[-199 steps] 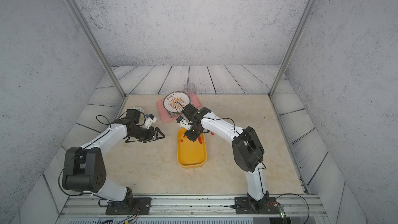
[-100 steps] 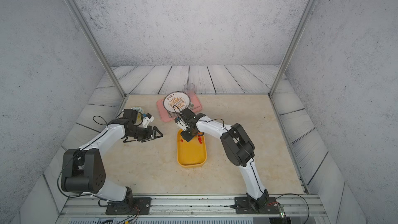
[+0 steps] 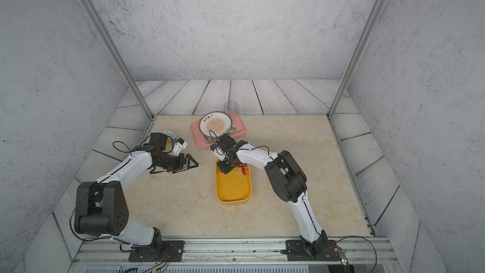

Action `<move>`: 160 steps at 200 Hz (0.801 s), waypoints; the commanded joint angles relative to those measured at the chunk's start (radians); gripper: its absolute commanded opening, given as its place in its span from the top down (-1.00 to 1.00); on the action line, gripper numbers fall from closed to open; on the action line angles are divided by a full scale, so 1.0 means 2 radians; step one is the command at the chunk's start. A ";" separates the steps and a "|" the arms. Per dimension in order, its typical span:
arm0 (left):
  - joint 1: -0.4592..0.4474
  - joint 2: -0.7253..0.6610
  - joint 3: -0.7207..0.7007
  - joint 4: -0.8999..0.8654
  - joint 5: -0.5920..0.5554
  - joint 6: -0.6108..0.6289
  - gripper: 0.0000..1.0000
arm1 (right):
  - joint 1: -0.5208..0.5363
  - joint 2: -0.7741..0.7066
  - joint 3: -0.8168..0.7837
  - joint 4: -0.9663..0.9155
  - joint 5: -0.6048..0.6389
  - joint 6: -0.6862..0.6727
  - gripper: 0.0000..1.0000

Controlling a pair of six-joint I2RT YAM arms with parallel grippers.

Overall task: Take the screw protection sleeves out of the storage box
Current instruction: Pick up the screw protection sleeve from the storage box.

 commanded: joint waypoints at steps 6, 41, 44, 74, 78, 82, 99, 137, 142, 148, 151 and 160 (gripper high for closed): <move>0.004 -0.011 0.007 -0.003 -0.002 0.001 -0.41 | 0.004 0.024 -0.006 0.005 -0.011 0.009 0.52; 0.004 -0.011 0.007 -0.002 -0.001 0.000 -0.41 | 0.006 0.030 -0.003 0.004 -0.014 0.009 0.52; 0.003 -0.010 0.006 -0.001 -0.001 0.001 -0.41 | 0.006 0.031 -0.003 0.004 -0.014 0.009 0.52; 0.004 -0.012 -0.001 0.005 0.009 0.004 -0.42 | 0.008 0.036 0.001 0.004 -0.014 0.011 0.52; 0.004 -0.012 -0.002 0.006 0.011 0.005 -0.42 | 0.007 0.036 0.001 0.004 -0.014 0.011 0.53; 0.004 -0.011 -0.003 0.007 0.013 0.006 -0.42 | 0.007 0.037 0.001 0.004 -0.014 0.012 0.53; 0.004 -0.009 -0.007 0.008 0.021 0.007 -0.42 | 0.007 0.041 0.004 0.003 -0.014 0.012 0.54; 0.003 -0.010 -0.016 0.011 0.029 0.008 -0.42 | 0.007 0.049 0.006 0.004 -0.011 0.016 0.64; 0.003 -0.010 -0.018 0.012 0.030 0.006 -0.42 | 0.007 0.050 0.006 0.004 -0.010 0.016 0.66; 0.002 -0.010 -0.021 0.013 0.030 0.006 -0.42 | 0.007 0.051 0.008 0.003 -0.009 0.017 0.70; 0.002 -0.010 -0.022 0.014 0.032 0.005 -0.42 | 0.007 0.051 0.009 0.003 -0.009 0.017 0.73; 0.002 -0.009 -0.025 0.015 0.034 0.004 -0.42 | 0.007 0.052 0.011 0.001 -0.008 0.018 0.79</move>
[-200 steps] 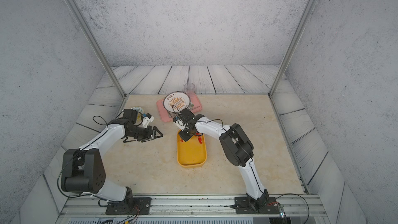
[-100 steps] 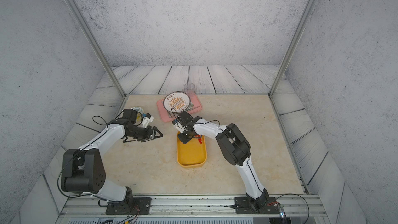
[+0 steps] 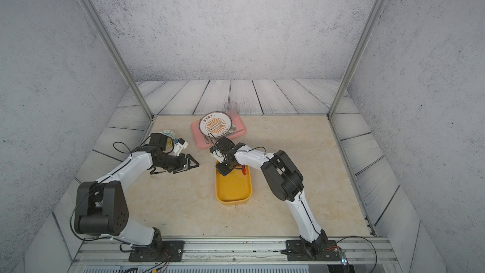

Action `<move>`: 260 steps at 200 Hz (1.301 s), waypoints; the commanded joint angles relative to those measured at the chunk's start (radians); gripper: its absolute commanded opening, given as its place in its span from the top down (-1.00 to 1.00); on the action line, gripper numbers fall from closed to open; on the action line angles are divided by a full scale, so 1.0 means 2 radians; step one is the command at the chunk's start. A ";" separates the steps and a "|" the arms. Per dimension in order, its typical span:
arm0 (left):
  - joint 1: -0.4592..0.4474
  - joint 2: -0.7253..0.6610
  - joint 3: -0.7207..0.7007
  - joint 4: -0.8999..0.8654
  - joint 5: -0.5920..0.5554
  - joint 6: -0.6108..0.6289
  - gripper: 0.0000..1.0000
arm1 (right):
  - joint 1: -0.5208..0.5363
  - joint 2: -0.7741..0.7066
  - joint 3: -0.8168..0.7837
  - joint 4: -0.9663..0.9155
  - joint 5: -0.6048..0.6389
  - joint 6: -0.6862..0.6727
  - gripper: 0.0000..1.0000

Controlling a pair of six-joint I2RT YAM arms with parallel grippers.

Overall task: Take the screw protection sleeves out of the storage box
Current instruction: Pick up the screw protection sleeve from the storage box.

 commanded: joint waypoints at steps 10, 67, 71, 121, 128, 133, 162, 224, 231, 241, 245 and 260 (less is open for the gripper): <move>0.000 -0.006 -0.016 0.002 0.016 0.004 -0.42 | 0.003 0.028 0.010 -0.018 0.001 0.006 0.84; -0.014 0.002 -0.019 -0.004 0.017 0.008 -0.42 | 0.002 0.002 0.012 -0.036 -0.003 0.007 0.93; -0.016 0.002 -0.019 -0.004 0.017 0.007 -0.42 | 0.002 -0.002 0.011 -0.038 -0.003 0.005 0.93; -0.018 -0.002 -0.017 0.001 0.017 0.003 -0.42 | -0.003 -0.058 -0.018 -0.060 -0.012 -0.016 0.93; -0.018 -0.003 -0.016 0.002 0.016 0.003 -0.42 | -0.005 -0.066 -0.023 -0.062 -0.013 -0.019 0.93; -0.019 -0.004 -0.015 0.001 0.015 0.003 -0.42 | -0.006 -0.072 -0.026 -0.065 -0.014 -0.021 0.93; -0.022 -0.004 -0.013 0.006 0.014 0.000 -0.42 | -0.013 -0.097 -0.045 -0.070 -0.009 -0.032 0.93; -0.082 0.020 -0.006 0.008 -0.019 0.002 -0.42 | -0.047 -0.172 -0.083 -0.099 -0.020 -0.060 0.93; -0.093 0.027 0.000 0.007 -0.029 0.001 -0.41 | -0.054 -0.185 -0.091 -0.104 -0.019 -0.066 0.93; -0.109 0.036 0.007 0.006 -0.042 -0.001 -0.40 | -0.064 -0.204 -0.104 -0.109 -0.017 -0.076 0.93; -0.115 0.039 0.009 0.006 -0.048 -0.002 -0.40 | -0.069 -0.210 -0.109 -0.111 -0.017 -0.081 0.93; -0.135 0.051 0.019 0.008 -0.063 -0.008 -0.35 | -0.086 -0.232 -0.124 -0.117 -0.013 -0.092 0.93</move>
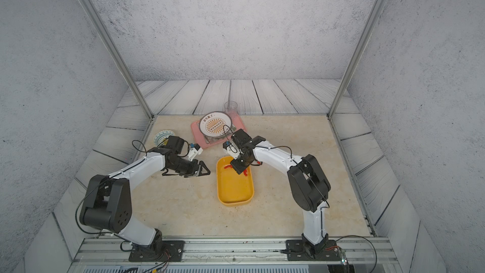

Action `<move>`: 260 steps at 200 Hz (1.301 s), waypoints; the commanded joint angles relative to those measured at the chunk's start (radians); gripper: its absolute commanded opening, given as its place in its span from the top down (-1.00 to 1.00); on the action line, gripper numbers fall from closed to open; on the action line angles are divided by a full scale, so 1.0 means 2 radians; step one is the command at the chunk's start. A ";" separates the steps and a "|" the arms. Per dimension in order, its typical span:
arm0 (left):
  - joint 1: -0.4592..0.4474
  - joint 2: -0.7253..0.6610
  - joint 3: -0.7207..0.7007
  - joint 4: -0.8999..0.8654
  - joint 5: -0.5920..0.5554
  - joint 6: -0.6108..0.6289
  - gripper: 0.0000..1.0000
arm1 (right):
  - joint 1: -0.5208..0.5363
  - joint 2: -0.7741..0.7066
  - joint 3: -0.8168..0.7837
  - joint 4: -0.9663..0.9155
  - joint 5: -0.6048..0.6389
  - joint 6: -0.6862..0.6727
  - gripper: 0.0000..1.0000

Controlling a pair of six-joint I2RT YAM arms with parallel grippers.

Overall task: Take the screw protection sleeves out of the storage box
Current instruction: Pick up the screw protection sleeve from the storage box, then adjust the storage box at the center of the board.

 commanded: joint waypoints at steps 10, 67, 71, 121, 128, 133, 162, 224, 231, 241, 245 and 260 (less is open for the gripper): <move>-0.040 0.027 0.026 -0.001 -0.043 -0.010 -0.32 | -0.036 -0.066 -0.029 -0.029 -0.002 -0.035 0.93; -0.094 0.082 0.065 0.010 -0.069 -0.035 0.09 | -0.089 -0.107 -0.075 -0.009 0.017 -0.056 0.93; -0.095 0.085 0.068 0.011 -0.070 -0.037 0.12 | -0.092 -0.108 -0.078 -0.007 0.016 -0.056 0.93; -0.101 0.112 0.085 0.022 -0.089 -0.056 0.41 | -0.102 -0.106 -0.111 0.013 0.015 -0.058 0.93; -0.102 0.112 0.087 0.021 -0.095 -0.059 0.45 | -0.104 -0.105 -0.112 0.015 0.014 -0.058 0.93; -0.102 0.112 0.088 0.021 -0.100 -0.060 0.47 | -0.104 -0.103 -0.114 0.017 0.013 -0.058 0.93; -0.102 0.108 0.091 0.022 -0.127 -0.064 0.53 | -0.106 -0.094 -0.122 0.026 0.015 -0.062 0.92; -0.097 0.094 0.094 0.012 -0.171 -0.052 0.58 | -0.109 -0.052 -0.121 0.040 0.022 -0.065 0.92; -0.096 0.092 0.093 0.012 -0.172 -0.051 0.58 | -0.109 -0.046 -0.119 0.042 0.021 -0.064 0.92; -0.095 0.086 0.090 0.012 -0.178 -0.048 0.58 | -0.109 -0.036 -0.115 0.043 0.020 -0.062 0.91; -0.094 0.084 0.088 0.013 -0.180 -0.048 0.58 | -0.109 -0.032 -0.113 0.043 0.019 -0.061 0.91; -0.091 0.080 0.083 0.015 -0.188 -0.046 0.58 | -0.109 -0.015 -0.103 0.044 0.015 -0.058 0.91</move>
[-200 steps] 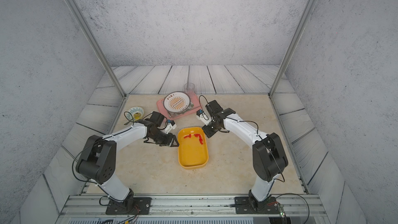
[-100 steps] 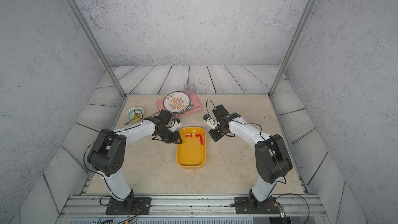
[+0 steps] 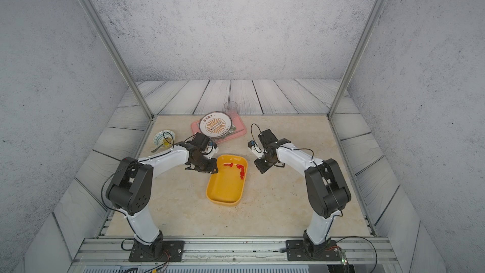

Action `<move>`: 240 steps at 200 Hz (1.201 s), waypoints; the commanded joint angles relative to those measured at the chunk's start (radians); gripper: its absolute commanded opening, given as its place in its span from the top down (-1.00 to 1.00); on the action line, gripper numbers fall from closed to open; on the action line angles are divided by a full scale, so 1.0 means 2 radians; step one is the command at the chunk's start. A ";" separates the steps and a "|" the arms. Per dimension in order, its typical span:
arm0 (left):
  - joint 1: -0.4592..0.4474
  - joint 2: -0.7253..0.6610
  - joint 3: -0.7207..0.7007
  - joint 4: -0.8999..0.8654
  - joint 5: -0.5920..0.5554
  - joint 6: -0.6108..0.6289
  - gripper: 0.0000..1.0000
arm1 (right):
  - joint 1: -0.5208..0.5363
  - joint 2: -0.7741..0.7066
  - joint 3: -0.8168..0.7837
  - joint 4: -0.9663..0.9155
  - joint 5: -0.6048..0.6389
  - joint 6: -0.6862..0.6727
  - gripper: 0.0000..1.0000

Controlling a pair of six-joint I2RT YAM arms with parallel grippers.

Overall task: Take the screw protection sleeves out of the storage box
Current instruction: Adjust the storage box at the center of the board, then place the screw protection sleeve at the center of the board.

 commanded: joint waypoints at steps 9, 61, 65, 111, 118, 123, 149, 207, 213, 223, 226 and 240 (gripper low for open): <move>0.012 -0.022 -0.006 -0.010 -0.025 0.011 0.58 | -0.001 0.044 0.022 0.002 -0.003 0.004 0.91; 0.030 -0.029 -0.018 -0.008 -0.028 0.012 0.58 | 0.002 0.088 0.059 -0.008 0.014 0.006 0.89; 0.031 -0.029 -0.019 -0.007 -0.028 0.012 0.58 | 0.002 0.091 0.062 -0.009 0.017 0.006 0.90; 0.034 -0.040 -0.031 0.003 -0.010 0.006 0.54 | 0.003 0.127 0.098 -0.041 0.040 0.006 0.88; 0.034 -0.041 -0.032 0.003 -0.006 0.006 0.53 | 0.005 0.131 0.102 -0.045 0.042 0.005 0.88; 0.034 -0.041 -0.031 0.003 -0.005 0.005 0.52 | 0.004 0.134 0.106 -0.048 0.043 0.005 0.87; 0.034 -0.045 -0.032 0.004 -0.001 0.004 0.51 | 0.006 0.147 0.117 -0.059 0.042 0.007 0.80; 0.034 -0.046 -0.031 0.001 0.008 0.003 0.49 | 0.006 0.143 0.130 -0.083 0.025 0.012 0.48; 0.034 -0.047 -0.031 0.001 0.009 0.003 0.49 | 0.006 0.138 0.130 -0.087 0.023 0.011 0.47; 0.034 -0.050 -0.031 -0.001 0.013 0.004 0.48 | 0.006 0.128 0.130 -0.093 0.017 0.008 0.45; 0.035 -0.050 -0.031 -0.001 0.015 0.003 0.47 | 0.006 0.125 0.130 -0.095 0.016 0.007 0.45; 0.034 -0.055 -0.030 -0.006 0.017 0.011 0.44 | 0.006 0.105 0.130 -0.105 0.007 0.002 0.42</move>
